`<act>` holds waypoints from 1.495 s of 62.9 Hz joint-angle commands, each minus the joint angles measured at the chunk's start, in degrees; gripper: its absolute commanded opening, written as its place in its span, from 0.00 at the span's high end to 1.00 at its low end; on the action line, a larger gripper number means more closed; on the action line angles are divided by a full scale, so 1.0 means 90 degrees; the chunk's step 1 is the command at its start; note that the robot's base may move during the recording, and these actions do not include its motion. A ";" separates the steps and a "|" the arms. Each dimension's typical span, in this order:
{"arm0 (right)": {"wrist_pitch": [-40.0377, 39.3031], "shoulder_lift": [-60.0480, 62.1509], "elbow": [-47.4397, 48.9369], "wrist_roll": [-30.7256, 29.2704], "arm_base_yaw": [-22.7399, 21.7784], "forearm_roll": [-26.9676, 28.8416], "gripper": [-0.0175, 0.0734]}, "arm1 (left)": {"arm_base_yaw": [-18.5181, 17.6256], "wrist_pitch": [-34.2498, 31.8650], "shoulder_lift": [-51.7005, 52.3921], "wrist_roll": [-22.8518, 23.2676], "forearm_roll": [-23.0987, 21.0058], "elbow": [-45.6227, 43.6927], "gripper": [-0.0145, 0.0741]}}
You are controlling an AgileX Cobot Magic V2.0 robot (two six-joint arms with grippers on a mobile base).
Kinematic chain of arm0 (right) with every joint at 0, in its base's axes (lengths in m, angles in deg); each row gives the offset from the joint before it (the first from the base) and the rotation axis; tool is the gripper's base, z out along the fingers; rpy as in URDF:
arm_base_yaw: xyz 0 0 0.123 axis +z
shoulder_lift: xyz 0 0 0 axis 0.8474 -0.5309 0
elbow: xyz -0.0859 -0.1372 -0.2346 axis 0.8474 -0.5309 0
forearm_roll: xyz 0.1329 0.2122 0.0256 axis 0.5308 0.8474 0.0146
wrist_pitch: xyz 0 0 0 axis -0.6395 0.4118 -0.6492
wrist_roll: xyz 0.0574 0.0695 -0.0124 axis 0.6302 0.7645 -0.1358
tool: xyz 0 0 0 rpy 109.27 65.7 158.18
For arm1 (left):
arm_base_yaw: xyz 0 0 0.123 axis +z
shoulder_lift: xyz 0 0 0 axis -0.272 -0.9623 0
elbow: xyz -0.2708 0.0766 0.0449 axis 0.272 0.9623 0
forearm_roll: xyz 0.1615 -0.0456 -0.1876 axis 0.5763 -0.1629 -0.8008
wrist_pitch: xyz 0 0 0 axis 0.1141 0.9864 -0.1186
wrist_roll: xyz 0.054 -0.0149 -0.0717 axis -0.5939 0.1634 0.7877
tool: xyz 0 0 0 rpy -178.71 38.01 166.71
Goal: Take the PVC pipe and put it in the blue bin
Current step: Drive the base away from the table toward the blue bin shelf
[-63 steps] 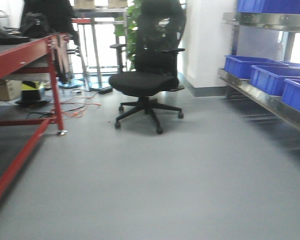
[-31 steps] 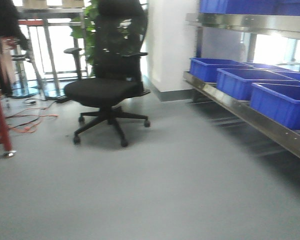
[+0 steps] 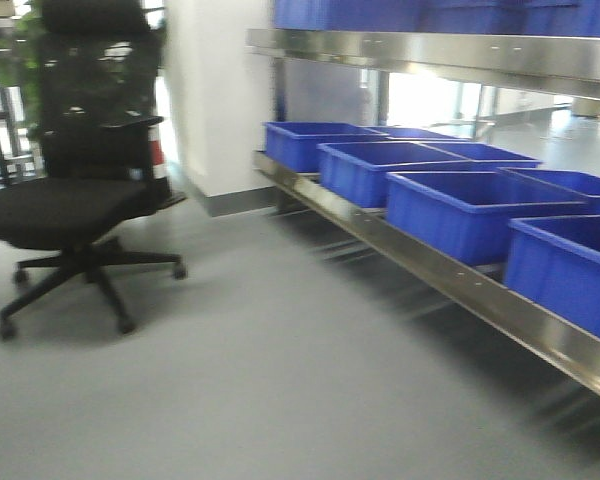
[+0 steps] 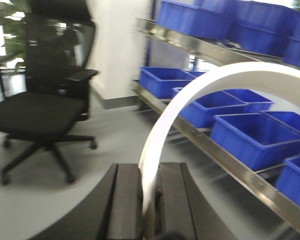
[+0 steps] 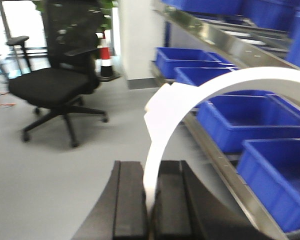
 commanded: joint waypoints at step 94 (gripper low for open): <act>-0.0174 0.0027 -0.0014 -0.0027 0.0010 -0.0045 0.99 | -0.0020 -0.0187 0.0037 0.0009 -0.0032 -0.0014 0.96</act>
